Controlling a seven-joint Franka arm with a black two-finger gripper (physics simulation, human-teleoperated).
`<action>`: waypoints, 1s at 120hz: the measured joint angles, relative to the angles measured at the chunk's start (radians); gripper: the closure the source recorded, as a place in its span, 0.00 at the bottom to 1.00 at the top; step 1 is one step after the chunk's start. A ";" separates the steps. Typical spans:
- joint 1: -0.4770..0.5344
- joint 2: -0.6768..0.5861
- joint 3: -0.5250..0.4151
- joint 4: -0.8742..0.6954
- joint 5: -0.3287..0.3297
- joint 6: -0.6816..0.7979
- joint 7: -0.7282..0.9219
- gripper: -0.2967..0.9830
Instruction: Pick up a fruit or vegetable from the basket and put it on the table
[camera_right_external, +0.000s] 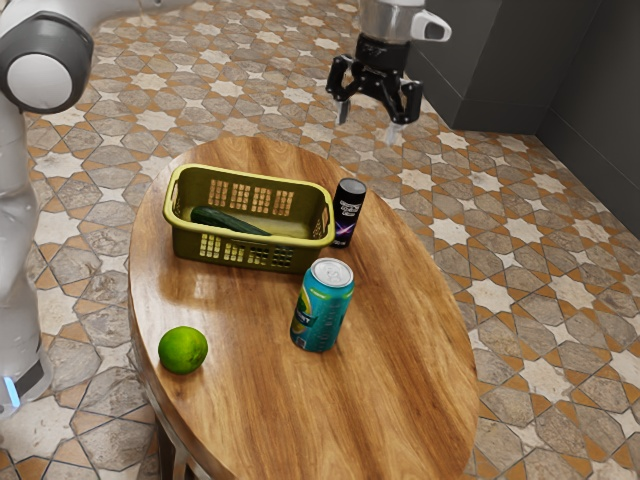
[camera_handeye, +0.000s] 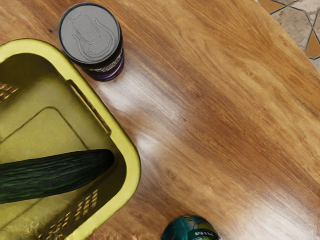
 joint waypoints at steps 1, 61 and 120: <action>0.000 0.000 0.000 0.000 -0.001 -0.003 -0.021 0.23; -0.109 0.001 0.082 0.002 -0.012 -0.080 -0.828 0.23; 0.089 -0.350 0.127 -0.672 0.070 0.233 -1.184 0.23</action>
